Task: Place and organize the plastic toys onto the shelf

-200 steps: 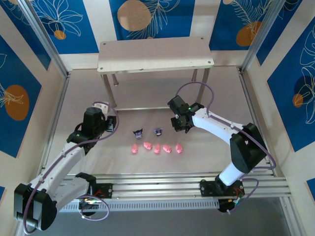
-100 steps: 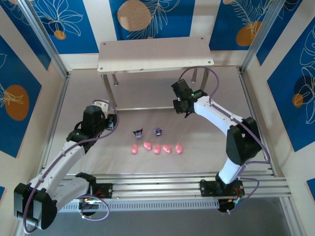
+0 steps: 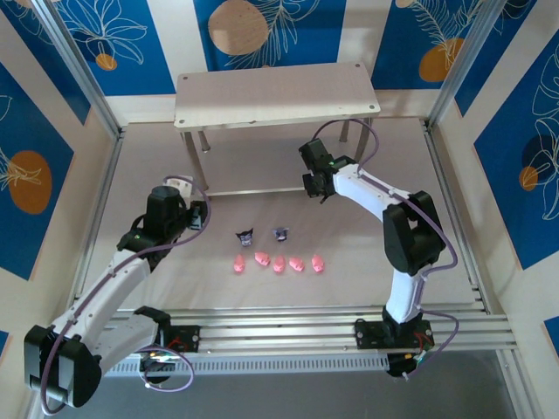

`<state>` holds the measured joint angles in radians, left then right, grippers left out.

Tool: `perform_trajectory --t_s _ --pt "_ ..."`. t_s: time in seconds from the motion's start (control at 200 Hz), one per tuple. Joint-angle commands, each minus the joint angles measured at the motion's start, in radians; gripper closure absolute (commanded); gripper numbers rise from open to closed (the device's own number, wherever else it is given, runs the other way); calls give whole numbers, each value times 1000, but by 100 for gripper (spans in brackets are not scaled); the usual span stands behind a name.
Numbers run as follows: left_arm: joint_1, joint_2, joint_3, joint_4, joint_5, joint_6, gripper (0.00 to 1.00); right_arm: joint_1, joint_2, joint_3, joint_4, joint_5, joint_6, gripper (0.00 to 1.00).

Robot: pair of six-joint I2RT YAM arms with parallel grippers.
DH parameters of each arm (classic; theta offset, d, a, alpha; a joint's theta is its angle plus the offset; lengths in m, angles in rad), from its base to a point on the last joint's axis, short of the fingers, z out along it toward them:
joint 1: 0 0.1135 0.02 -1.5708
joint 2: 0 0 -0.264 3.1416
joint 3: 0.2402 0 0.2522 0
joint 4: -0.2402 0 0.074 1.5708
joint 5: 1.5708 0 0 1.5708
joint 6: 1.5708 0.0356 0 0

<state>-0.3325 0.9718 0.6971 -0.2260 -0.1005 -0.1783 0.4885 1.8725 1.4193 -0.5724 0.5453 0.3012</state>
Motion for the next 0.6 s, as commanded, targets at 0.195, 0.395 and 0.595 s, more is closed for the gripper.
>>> perform_trajectory --t_s 0.195,0.395,0.595 --pt "-8 1 33 -17 18 2 61 4 -36 -22 117 51 48 85" --pt "-8 2 32 -17 19 2 61 3 -19 -30 167 80 56 85" --pt "-8 0 35 -23 18 2 61 1 14 -16 200 76 66 85"
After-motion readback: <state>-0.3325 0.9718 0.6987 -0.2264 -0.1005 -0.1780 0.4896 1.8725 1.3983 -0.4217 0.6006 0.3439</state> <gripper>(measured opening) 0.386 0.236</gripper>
